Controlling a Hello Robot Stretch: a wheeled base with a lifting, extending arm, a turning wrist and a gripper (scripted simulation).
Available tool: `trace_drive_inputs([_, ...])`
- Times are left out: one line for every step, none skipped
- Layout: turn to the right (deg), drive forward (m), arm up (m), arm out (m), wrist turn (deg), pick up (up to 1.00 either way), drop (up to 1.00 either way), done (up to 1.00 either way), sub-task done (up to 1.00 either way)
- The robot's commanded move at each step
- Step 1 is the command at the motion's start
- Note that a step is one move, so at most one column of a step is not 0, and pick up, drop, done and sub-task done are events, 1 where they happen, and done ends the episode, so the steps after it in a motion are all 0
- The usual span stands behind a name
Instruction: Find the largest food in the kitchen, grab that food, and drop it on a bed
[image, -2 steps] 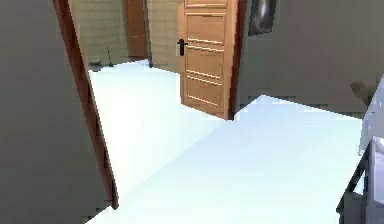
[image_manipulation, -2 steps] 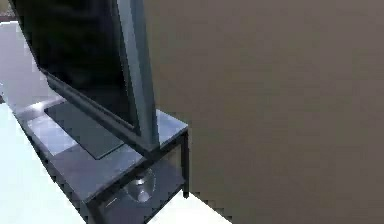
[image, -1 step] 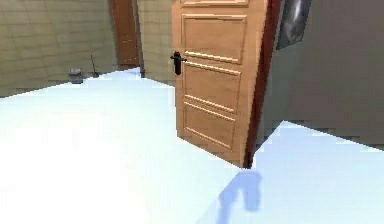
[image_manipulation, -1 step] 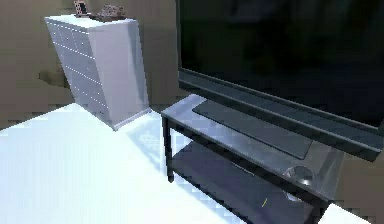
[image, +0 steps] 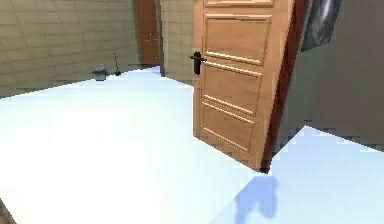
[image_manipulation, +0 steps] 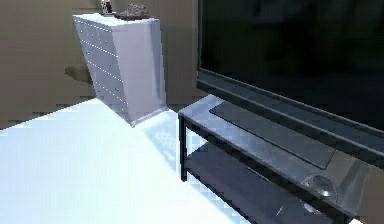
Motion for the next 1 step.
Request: trace_drive_inputs([0.0, 0.15, 0.0, 0.0, 0.0, 0.0, 0.0, 0.0, 0.0])
